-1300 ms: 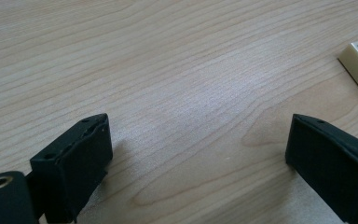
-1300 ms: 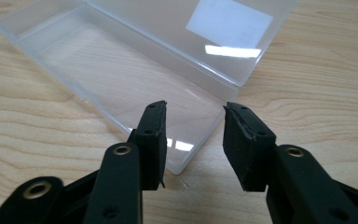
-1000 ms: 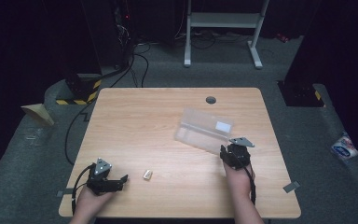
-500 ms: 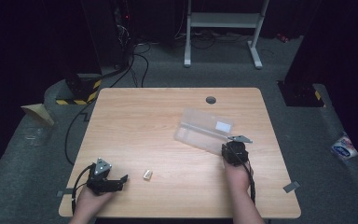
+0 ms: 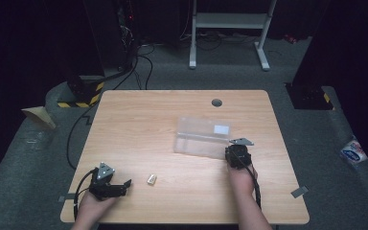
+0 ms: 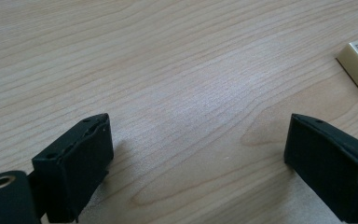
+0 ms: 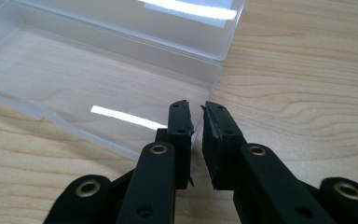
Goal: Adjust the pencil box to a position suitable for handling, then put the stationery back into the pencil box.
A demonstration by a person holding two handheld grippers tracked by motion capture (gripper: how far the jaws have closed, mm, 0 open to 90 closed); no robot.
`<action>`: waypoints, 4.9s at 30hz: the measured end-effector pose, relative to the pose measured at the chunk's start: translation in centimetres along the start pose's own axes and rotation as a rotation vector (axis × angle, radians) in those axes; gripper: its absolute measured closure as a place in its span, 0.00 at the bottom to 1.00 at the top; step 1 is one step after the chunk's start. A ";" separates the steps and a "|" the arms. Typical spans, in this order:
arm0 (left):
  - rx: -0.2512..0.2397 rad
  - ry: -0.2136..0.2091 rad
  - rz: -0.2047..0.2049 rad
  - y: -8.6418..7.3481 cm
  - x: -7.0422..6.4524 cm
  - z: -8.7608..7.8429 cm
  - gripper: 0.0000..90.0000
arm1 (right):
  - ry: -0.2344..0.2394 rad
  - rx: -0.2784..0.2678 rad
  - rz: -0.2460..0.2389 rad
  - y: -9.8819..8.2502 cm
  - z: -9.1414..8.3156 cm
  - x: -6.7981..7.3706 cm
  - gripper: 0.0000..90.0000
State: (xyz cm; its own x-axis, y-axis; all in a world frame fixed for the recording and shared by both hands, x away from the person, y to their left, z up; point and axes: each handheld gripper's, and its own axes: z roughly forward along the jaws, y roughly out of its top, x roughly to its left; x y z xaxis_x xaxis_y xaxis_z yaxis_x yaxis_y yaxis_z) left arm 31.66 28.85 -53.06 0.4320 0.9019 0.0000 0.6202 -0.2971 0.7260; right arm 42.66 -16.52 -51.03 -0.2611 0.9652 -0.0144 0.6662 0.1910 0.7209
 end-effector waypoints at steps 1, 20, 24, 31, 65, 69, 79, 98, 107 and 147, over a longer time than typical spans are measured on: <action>0.000 0.000 0.000 0.0 0.0 0.0 0.09 | 0.001 -0.002 -0.007 0.0 0.0 0.1 0.90; 0.000 -0.004 0.004 0.0 0.0 0.0 0.09 | 0.038 -0.010 -0.096 -0.9 -0.7 2.9 0.92; 0.000 -0.005 0.004 0.0 0.0 0.0 0.09 | 0.049 -0.015 -0.098 -1.3 -1.2 3.4 0.91; -0.001 -0.004 0.004 0.0 0.0 0.0 0.09 | 0.053 -0.023 -0.100 -2.0 -1.9 3.7 0.91; -0.001 -0.005 0.004 0.0 0.0 0.0 0.10 | 0.060 -0.081 -0.085 -1.4 -3.5 1.6 0.79; -0.001 -0.003 0.002 0.0 0.0 0.0 0.10 | 0.055 -0.072 -0.086 -2.1 -3.8 0.2 0.76; -0.001 0.001 0.008 0.0 0.0 0.0 0.10 | 0.035 -0.038 -0.031 -5.1 -4.6 -3.5 0.55; -0.004 0.044 -0.035 0.0 -0.3 -0.1 0.10 | 0.056 0.019 -0.050 -6.4 -4.6 -4.6 0.15; 0.000 0.057 -0.040 -0.1 -0.2 -0.2 0.09 | 0.071 0.017 -0.069 -6.5 -4.6 -4.5 0.15; -0.102 -0.022 -0.009 3.5 -4.7 -2.3 0.16 | 0.096 0.017 -0.092 -6.5 -4.6 -4.5 0.15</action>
State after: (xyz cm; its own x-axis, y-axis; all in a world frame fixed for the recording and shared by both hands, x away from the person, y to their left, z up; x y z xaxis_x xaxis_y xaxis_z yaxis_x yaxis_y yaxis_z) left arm 30.31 24.28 -48.96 0.4416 0.8970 -0.0216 0.5548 -0.2541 0.7923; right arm 36.29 -22.96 -52.45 -0.3864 0.9222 -0.0132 0.6478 0.2816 0.7079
